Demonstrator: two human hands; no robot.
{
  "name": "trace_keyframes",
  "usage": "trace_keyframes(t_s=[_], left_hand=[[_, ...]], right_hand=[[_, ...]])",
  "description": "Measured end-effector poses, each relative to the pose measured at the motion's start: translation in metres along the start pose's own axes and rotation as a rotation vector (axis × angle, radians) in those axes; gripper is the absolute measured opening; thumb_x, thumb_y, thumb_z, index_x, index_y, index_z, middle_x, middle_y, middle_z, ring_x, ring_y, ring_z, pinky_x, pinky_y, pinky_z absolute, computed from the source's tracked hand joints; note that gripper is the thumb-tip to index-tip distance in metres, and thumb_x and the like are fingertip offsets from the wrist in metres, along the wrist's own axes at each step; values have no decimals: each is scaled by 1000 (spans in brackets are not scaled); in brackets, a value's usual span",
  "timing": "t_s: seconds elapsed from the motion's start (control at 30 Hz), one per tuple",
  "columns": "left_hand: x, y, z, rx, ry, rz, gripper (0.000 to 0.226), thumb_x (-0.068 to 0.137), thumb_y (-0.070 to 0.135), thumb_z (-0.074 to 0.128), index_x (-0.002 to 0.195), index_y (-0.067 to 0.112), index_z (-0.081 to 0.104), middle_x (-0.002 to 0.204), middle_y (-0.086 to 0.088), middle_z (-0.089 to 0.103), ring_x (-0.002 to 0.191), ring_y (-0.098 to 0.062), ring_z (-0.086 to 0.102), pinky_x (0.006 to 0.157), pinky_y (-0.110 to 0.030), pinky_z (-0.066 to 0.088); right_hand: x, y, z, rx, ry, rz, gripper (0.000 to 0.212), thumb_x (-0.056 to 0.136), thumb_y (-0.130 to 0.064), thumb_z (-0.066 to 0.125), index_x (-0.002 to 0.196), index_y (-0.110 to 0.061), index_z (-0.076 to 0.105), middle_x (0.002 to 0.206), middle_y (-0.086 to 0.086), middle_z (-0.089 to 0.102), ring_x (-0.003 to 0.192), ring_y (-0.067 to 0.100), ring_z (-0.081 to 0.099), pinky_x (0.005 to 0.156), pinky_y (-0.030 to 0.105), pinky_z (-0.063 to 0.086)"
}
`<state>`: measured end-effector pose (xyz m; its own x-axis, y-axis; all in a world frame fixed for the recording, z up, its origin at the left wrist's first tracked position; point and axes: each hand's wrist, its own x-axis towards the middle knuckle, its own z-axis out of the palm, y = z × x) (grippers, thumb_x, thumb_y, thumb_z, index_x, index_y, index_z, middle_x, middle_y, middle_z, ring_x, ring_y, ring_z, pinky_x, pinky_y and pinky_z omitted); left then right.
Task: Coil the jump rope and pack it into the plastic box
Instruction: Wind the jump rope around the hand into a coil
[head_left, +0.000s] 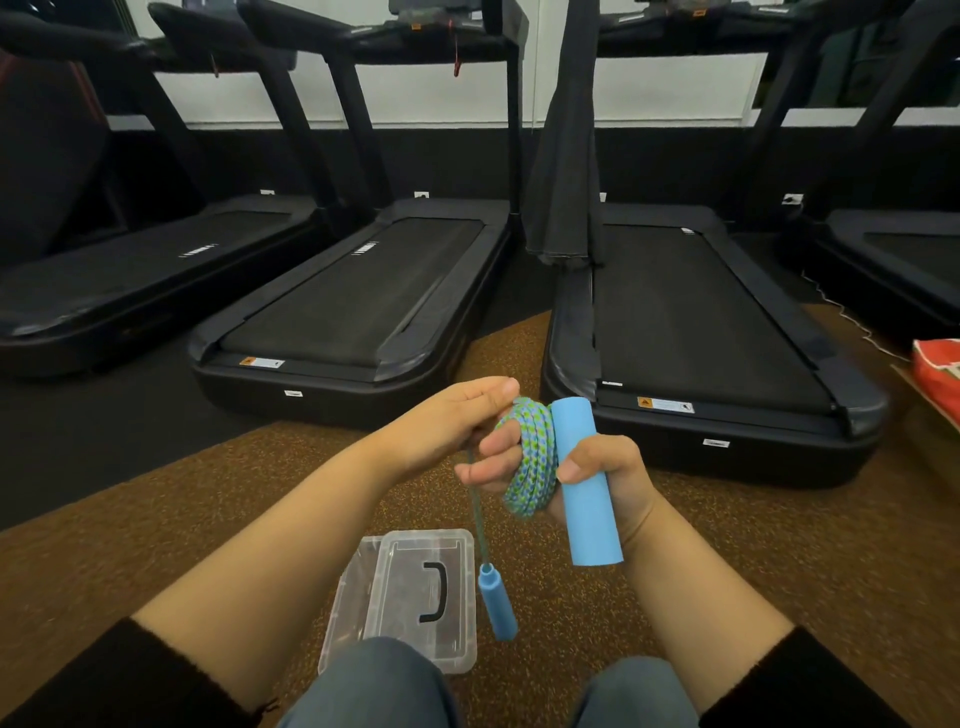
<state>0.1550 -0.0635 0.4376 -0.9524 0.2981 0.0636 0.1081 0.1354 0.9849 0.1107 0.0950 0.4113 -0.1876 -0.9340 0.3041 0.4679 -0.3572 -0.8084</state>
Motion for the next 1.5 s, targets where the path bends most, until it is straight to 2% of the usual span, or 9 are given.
trace_keyframes(t_s=[0.17, 0.27, 0.4, 0.6, 0.7, 0.97, 1.13, 1.37, 1.5], left_hand=[[2, -17, 1, -84, 128, -13, 31, 93, 43, 42, 80, 18, 54, 56, 5, 52, 52, -4, 49, 56, -15, 44], [5, -34, 7, -45, 194, -56, 29, 97, 35, 40, 107, 15, 58, 87, -13, 52, 77, -23, 47, 74, -33, 39], [5, -46, 20, -212, 266, -115, 31, 99, 22, 34, 71, 18, 45, 56, 1, 31, 50, -6, 29, 57, -26, 25], [6, -56, 44, -504, 235, -151, 36, 101, 31, 30, 69, 19, 41, 52, 10, 27, 45, -5, 28, 47, -17, 31], [5, -55, 53, -553, 231, -173, 37, 100, 34, 32, 69, 18, 41, 50, 10, 26, 43, -5, 26, 46, -17, 29], [-4, -26, 39, 100, 188, -244, 36, 102, 25, 34, 69, 18, 46, 42, 13, 35, 39, -1, 30, 43, -17, 25], [-14, -5, 36, 726, 221, -202, 34, 100, 26, 39, 68, 25, 52, 61, 9, 47, 57, 0, 43, 58, -14, 33], [-20, 21, 36, 1016, 192, -223, 31, 98, 35, 42, 81, 19, 63, 64, 7, 50, 58, -4, 41, 65, -28, 36], [-20, 36, 29, 1132, 163, -266, 31, 96, 41, 43, 77, 24, 60, 66, 10, 48, 66, -8, 46, 67, -28, 36]], right_hand=[[4, -8, 3, 25, 69, -67, 51, 57, -13, 68, 104, 5, 66, 97, 20, 72, 98, 31, 67, 94, 38, 50], [7, -13, 6, 19, 31, -111, 53, 65, -12, 59, 116, 5, 60, 109, 20, 69, 109, 30, 63, 102, 39, 44], [15, -16, 5, 116, -21, -145, 66, 70, -7, 50, 133, 12, 40, 130, 28, 53, 126, 37, 47, 111, 42, 33], [22, -23, -2, 180, 113, -241, 84, 64, -8, 50, 141, 13, 23, 147, 32, 26, 138, 42, 26, 117, 49, 15], [23, -28, -11, 113, 196, -232, 90, 60, -10, 58, 141, 11, 23, 148, 32, 27, 138, 41, 27, 116, 48, 16], [22, -33, -27, 3, 241, -89, 97, 50, -14, 69, 138, 8, 33, 144, 28, 38, 134, 36, 38, 112, 42, 26], [23, -31, -32, -3, 256, -51, 96, 48, -15, 70, 136, 6, 37, 141, 26, 43, 133, 34, 41, 112, 41, 28], [21, -22, -30, -3, 233, 25, 89, 49, -12, 69, 132, 3, 44, 138, 23, 48, 131, 32, 44, 108, 38, 37], [17, -15, -31, -18, 280, 86, 78, 51, -6, 56, 128, -1, 50, 123, 15, 63, 108, 25, 63, 82, 35, 54]])
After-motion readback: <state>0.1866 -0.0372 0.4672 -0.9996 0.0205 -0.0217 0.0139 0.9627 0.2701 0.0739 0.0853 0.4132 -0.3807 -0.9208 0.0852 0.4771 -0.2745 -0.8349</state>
